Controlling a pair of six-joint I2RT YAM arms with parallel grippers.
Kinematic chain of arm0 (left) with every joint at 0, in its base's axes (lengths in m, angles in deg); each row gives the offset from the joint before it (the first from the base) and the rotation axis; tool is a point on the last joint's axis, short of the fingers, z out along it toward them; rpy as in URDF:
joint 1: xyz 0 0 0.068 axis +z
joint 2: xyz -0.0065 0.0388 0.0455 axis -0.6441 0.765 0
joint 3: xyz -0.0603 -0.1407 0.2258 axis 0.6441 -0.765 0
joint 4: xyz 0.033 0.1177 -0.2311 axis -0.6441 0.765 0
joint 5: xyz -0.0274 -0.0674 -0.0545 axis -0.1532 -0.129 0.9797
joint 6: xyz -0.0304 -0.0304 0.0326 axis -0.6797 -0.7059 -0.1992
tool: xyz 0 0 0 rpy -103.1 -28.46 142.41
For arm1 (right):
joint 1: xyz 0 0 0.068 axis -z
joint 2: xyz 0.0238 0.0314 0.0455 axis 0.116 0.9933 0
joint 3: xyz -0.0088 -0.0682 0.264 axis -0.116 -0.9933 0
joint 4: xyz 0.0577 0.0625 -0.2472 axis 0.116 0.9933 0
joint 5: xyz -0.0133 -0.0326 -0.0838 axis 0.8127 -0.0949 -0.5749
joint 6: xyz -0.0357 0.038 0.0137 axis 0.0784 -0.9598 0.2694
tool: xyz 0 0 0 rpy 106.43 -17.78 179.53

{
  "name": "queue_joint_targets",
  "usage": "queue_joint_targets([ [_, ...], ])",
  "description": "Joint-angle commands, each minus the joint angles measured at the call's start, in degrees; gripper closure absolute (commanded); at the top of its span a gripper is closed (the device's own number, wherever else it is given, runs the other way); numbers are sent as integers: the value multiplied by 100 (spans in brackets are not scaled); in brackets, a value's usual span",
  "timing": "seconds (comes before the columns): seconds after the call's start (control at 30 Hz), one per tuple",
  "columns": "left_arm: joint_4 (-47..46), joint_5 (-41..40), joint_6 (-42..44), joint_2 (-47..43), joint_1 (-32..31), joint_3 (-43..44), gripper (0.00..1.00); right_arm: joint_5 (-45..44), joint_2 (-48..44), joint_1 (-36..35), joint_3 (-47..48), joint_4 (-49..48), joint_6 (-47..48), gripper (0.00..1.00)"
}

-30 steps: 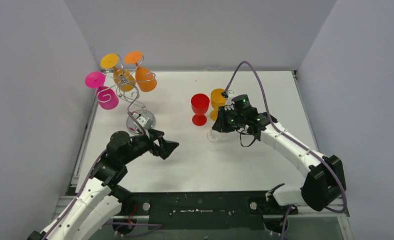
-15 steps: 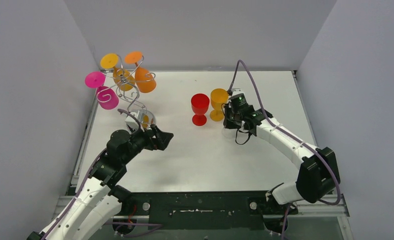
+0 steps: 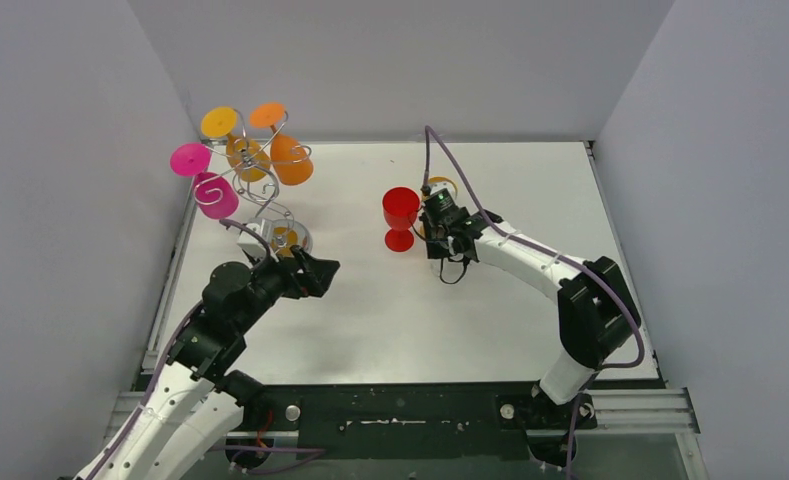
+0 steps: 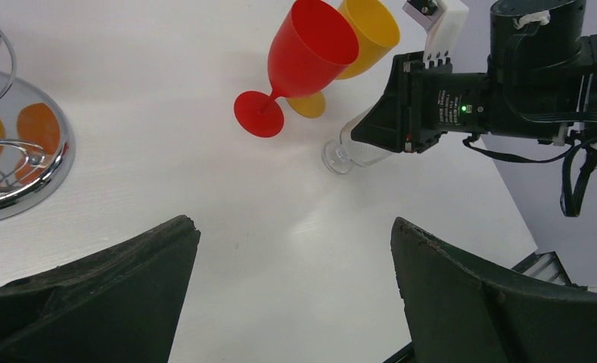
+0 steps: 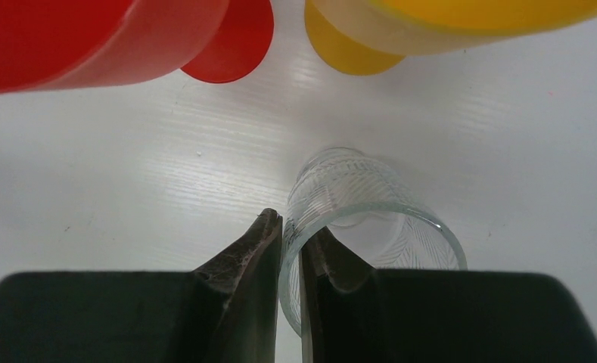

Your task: Take the wine glass off the wine glass rack

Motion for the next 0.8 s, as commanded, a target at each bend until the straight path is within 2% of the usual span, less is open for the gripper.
queue_joint_targets([
  [0.0,202,-282,8,-76,41,415,3,-367,186,12,471,-358,171,100],
  [0.27,489,-548,56,-178,49,588,3,-261,553,15,690,-192,237,100],
  [0.43,553,-613,98,-190,49,613,3,-250,572,15,795,-3,294,93],
  [0.77,665,-631,187,-124,49,694,3,-368,493,23,921,316,406,88],
])
